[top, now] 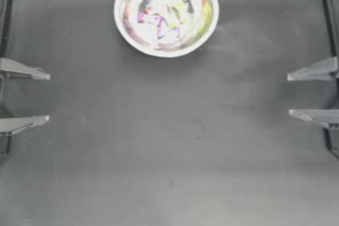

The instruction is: Put candies in bowl

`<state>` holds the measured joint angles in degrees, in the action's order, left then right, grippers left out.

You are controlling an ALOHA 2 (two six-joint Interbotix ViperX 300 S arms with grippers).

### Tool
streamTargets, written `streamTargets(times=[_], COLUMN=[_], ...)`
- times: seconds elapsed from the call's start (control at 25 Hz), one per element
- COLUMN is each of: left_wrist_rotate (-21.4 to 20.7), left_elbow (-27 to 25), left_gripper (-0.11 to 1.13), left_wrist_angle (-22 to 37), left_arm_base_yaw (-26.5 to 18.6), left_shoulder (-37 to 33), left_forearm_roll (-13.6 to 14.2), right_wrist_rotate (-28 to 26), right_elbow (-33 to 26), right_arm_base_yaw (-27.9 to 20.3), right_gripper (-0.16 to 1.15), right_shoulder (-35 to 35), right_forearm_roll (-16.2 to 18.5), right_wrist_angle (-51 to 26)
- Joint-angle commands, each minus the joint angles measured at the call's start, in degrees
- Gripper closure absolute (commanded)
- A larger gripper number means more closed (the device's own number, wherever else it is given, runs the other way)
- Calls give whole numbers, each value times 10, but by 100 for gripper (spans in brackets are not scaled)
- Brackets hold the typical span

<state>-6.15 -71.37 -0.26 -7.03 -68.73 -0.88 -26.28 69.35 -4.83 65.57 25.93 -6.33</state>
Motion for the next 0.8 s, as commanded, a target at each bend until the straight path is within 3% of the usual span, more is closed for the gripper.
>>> streamTargets(times=[0.04, 0.8], left_wrist_rotate=[0, 0], left_elbow=[5, -18], left_gripper=[-1, -1], left_wrist_angle=[-1, 25], left_arm_base_yaw=[0, -8], left_shoulder=[-5, -84], left_forearm_roll=[1, 1], right_wrist_rotate=[0, 1], right_elbow=[-2, 4], right_arm_base_yaw=[-2, -9], right_gripper=[4, 4], right_shoulder=[8, 27], right_forearm_roll=[-1, -4], right_wrist_angle=[2, 2])
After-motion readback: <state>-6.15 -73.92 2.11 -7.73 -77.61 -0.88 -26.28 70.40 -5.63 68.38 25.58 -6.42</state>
